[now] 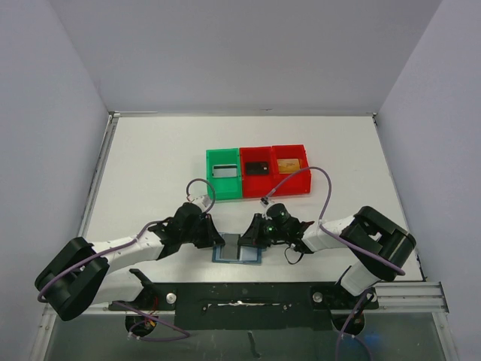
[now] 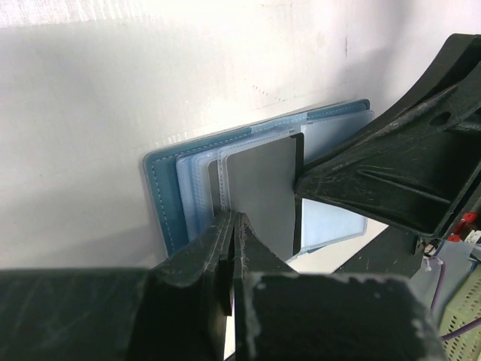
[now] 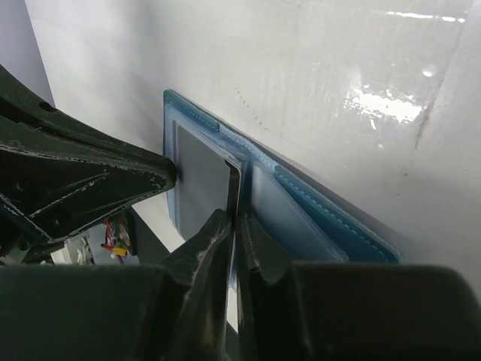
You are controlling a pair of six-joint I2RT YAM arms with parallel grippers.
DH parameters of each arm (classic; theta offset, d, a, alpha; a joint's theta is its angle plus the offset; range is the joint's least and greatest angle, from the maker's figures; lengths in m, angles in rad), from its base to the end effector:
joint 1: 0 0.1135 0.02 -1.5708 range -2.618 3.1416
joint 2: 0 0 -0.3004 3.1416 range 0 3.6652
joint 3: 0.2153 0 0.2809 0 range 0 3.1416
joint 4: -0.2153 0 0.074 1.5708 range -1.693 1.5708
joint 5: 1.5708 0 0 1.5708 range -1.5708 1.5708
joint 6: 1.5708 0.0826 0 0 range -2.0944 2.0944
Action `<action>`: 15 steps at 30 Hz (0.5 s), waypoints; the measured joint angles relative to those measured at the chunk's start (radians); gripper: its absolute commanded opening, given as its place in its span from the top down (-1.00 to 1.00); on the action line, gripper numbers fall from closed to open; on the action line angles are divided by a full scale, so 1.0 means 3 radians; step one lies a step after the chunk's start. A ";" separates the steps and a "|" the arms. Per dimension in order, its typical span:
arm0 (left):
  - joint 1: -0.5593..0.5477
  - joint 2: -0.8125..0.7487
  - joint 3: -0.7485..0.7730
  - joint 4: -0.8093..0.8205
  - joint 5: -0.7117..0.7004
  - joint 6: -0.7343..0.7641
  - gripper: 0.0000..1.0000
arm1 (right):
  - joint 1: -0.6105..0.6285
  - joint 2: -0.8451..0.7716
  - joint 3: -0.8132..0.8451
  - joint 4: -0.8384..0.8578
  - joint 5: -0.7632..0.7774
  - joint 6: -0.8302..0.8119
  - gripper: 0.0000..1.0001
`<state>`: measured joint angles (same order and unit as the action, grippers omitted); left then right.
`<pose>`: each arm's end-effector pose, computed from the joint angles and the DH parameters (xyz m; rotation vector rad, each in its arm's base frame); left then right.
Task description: Take the credit cards out of the card holder
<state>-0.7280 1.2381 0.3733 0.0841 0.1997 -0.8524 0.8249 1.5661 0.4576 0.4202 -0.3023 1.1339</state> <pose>0.1800 -0.1824 0.1185 -0.0524 2.5633 -0.9395 0.1942 0.2464 0.0980 0.2160 2.6064 1.2443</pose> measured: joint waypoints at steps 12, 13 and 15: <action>-0.0011 -0.0022 -0.0001 -0.0031 -0.0027 -0.0015 1.00 | -0.0081 -0.0066 -0.0121 0.0107 -0.0076 0.0014 1.00; -0.0011 -0.0022 -0.0001 -0.0032 -0.0027 -0.0015 1.00 | -0.0103 -0.0095 -0.0137 0.0103 -0.0090 0.0005 1.00; -0.0011 -0.0022 -0.0001 -0.0032 -0.0028 -0.0015 1.00 | -0.0150 -0.0169 -0.0173 0.0084 -0.0108 -0.0014 1.00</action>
<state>-0.7315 1.2316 0.3729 0.0746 0.1913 -0.8570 0.7799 1.5154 0.4057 0.4454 -0.3347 1.1297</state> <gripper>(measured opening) 0.009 0.020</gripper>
